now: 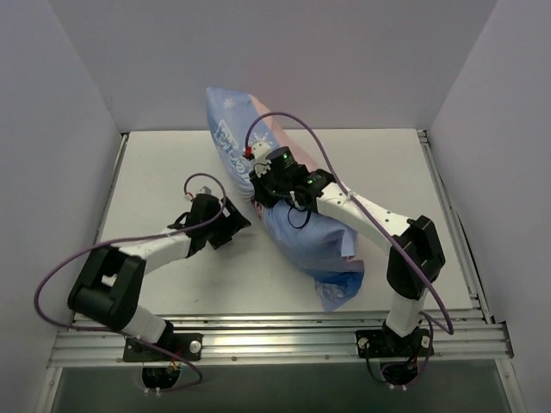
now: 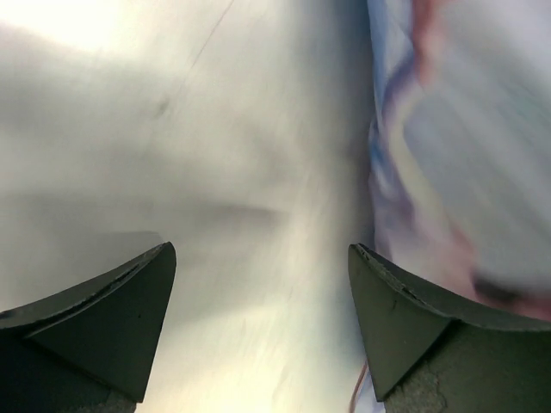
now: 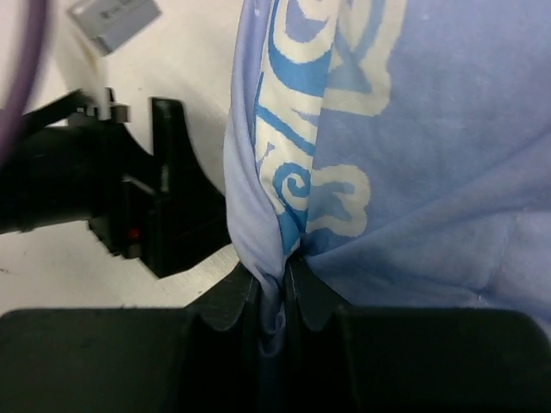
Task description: Remove the pillowcase from the pillow
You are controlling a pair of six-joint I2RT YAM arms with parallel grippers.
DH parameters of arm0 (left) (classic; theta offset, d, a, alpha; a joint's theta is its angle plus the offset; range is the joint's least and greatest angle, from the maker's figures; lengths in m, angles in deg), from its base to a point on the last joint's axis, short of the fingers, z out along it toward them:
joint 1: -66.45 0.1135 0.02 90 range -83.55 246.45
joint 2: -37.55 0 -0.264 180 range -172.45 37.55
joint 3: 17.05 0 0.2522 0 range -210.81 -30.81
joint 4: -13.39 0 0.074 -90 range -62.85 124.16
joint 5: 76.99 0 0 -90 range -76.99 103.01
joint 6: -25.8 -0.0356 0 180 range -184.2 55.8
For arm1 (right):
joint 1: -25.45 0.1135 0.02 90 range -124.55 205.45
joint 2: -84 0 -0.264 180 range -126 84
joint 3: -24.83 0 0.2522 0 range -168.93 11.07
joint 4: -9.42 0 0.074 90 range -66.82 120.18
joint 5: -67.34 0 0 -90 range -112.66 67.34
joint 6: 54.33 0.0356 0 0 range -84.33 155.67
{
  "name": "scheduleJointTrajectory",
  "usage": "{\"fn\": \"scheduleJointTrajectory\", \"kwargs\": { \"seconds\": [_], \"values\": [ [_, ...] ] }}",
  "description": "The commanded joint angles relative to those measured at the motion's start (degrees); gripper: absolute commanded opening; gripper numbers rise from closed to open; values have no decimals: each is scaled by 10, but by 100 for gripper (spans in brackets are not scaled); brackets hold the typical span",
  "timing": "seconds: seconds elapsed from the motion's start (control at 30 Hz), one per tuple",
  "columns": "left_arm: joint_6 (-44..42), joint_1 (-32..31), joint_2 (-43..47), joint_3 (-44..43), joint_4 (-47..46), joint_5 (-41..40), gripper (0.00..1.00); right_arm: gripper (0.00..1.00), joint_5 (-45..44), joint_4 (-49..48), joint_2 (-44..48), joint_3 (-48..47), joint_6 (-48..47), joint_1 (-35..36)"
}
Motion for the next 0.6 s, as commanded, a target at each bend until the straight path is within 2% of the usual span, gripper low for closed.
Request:
{"fn": "scheduleJointTrajectory", "kwargs": {
  "seconds": [0.0, 0.13, 0.2, 0.23, 0.3, 0.33, 0.43, 0.57],
  "values": [
    [10, 1, 122, 57, 16, -23, 90, 0, 17, 11, 0, 35, 25, 26],
    [-12, 4, 313, 81, 176, -97, 91, 0, 22, 22, -22, 16, 36, 75],
    [-22, 7, 374, 71, 230, -122, 91, 9, 26, 27, -24, 0, 46, 89],
    [-26, 7, 425, 65, 278, -147, 91, 20, 32, 28, -24, -5, 48, 99],
    [-41, 10, 482, 40, 336, -166, 92, 31, 33, 46, -22, -32, 47, 110],
    [-46, 10, 497, 30, 353, -175, 92, 44, 33, 55, -22, -44, 43, 120],
    [-69, 12, 524, -22, 406, -196, 93, 62, 17, 99, -18, -101, 32, 137],
    [-112, 13, 520, -100, 448, -221, 94, 72, -36, 130, 6, -137, 45, 145]
  ]
}}
